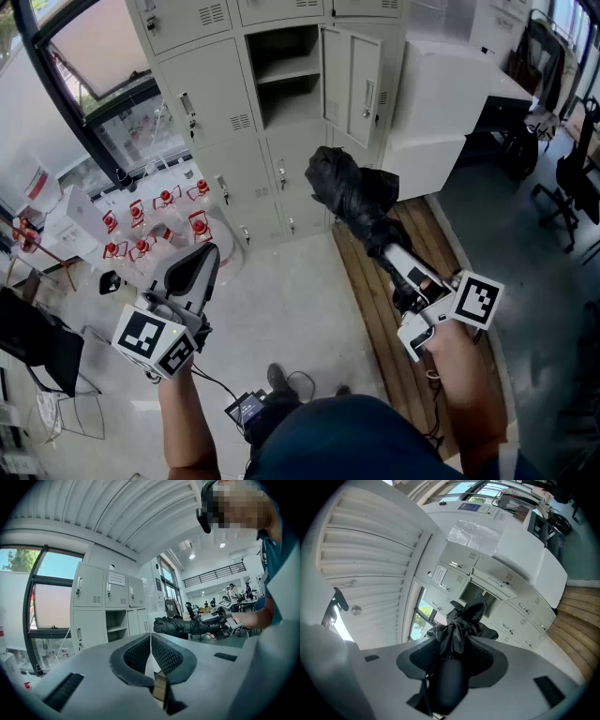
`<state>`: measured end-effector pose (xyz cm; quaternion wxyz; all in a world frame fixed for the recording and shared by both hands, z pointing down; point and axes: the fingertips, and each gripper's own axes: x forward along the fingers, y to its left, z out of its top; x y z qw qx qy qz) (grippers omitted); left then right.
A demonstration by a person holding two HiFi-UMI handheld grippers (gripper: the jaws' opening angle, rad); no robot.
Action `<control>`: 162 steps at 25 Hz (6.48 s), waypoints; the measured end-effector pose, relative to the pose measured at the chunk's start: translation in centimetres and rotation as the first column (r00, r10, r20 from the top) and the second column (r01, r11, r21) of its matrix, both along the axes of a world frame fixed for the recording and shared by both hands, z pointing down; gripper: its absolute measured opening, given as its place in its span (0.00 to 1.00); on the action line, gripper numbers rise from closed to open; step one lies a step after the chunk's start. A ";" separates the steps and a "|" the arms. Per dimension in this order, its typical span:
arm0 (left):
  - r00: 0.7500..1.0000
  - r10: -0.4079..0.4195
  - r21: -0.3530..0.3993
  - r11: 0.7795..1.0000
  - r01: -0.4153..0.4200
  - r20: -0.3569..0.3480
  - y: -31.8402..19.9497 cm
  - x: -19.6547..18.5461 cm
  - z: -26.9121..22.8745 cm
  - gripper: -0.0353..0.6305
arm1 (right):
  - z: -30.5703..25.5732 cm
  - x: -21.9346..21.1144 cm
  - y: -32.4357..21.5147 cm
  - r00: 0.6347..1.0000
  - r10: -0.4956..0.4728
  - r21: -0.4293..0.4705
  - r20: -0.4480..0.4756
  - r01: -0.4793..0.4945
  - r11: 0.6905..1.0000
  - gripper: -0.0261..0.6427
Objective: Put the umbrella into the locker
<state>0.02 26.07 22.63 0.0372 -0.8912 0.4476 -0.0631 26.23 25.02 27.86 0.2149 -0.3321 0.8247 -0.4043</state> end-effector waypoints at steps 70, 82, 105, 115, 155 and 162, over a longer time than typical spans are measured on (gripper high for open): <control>0.998 -0.068 -0.054 0.996 0.067 -0.007 -21.0 -12.9 2.2 0.09 | -3.0 -10.9 -24.7 0.993 -0.056 0.046 0.109 0.051 0.998 0.34; 0.982 -0.189 -0.041 0.981 0.190 0.022 -22.0 -9.3 1.5 0.09 | -3.1 -7.7 -29.5 0.975 -0.172 0.060 0.139 0.165 0.985 0.34; 1.000 -0.019 -0.038 0.999 0.020 0.018 -33.2 -8.3 1.9 0.09 | -3.3 -7.1 -35.5 0.989 -0.034 0.050 0.145 0.027 0.998 0.34; 0.995 0.100 -0.035 0.994 -0.100 0.009 -40.5 -11.1 1.4 0.09 | -3.7 -10.1 -39.2 0.988 0.079 0.040 0.135 -0.085 0.996 0.34; 0.971 0.227 -0.075 0.970 -0.233 -0.070 -56.7 -18.4 4.8 0.09 | 2.3 -17.2 -54.7 0.972 0.224 -0.090 0.075 -0.217 0.972 0.34; 0.975 0.215 -0.105 0.970 -0.221 -0.061 -57.7 -18.1 6.1 0.09 | 4.4 -16.8 -56.4 0.973 0.216 -0.129 0.075 -0.206 0.970 0.34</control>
